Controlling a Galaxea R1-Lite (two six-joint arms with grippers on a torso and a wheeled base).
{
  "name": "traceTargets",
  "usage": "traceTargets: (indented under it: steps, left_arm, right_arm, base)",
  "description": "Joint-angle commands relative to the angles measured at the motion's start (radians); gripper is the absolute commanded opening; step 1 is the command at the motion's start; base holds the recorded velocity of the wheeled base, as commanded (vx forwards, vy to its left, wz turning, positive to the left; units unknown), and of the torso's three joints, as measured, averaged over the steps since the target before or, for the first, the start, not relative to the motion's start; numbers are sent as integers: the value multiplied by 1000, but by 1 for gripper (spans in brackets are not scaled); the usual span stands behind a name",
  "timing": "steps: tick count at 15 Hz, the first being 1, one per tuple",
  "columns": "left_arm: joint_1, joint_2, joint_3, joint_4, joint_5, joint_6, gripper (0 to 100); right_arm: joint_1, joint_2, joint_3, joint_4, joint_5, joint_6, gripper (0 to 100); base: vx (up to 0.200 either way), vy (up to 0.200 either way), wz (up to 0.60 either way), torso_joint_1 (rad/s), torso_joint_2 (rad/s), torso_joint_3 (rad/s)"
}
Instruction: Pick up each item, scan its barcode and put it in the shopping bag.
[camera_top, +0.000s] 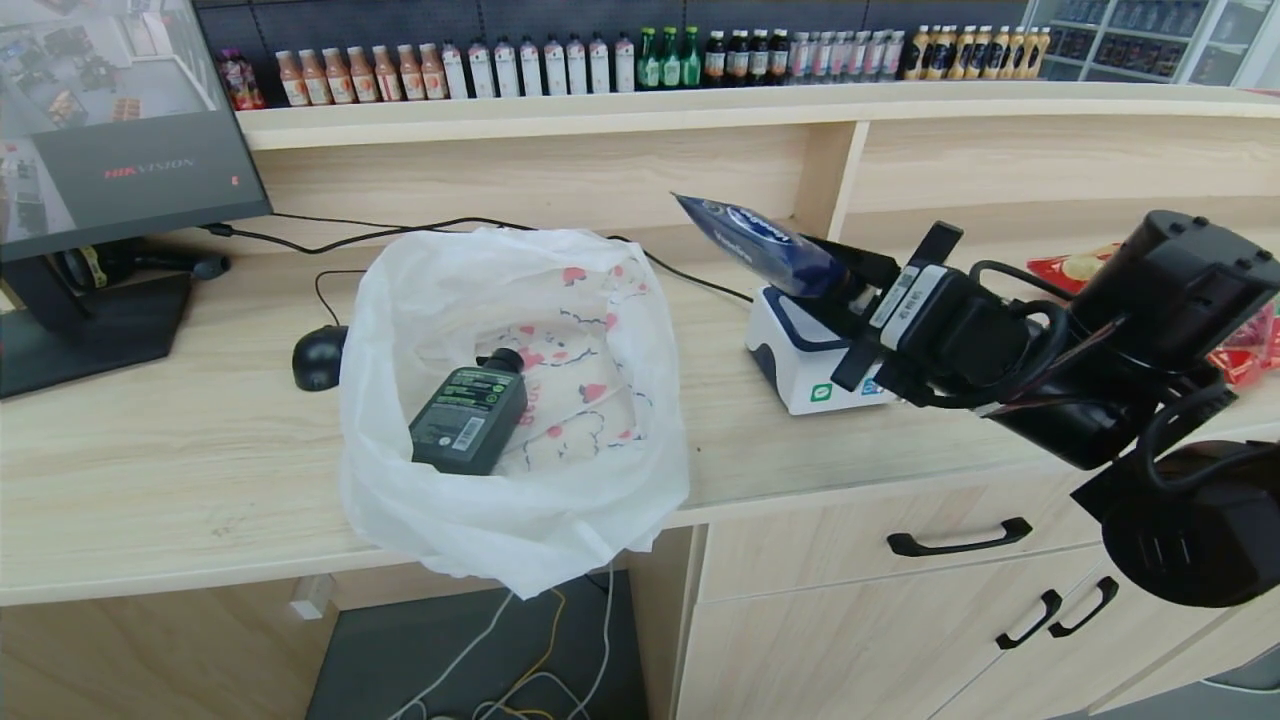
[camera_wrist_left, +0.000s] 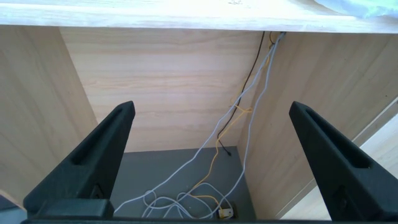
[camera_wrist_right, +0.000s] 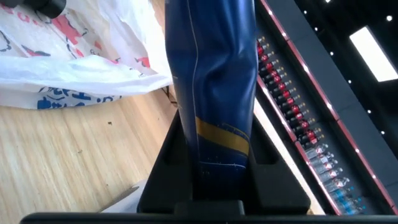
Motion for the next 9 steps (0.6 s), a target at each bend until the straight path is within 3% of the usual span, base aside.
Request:
traceTargets:
  steps: [1, 7, 9]
  left_arm:
    - [0, 0, 0, 0, 0, 0, 100]
    - [-1, 0, 0, 0, 0, 0, 100]
    - [-1, 0, 0, 0, 0, 0, 100]
  right_arm:
    - [4, -38, -4, -7, -11, 36, 0]
    - [4, -98, -19, -112, -19, 223, 0]
    - [2, -115, -18, -136, -69, 307, 0]
  base:
    - [0, 0, 0, 0, 0, 0]
    - [0, 0, 0, 0, 0, 0]
    - [0, 0, 0, 0, 0, 0]
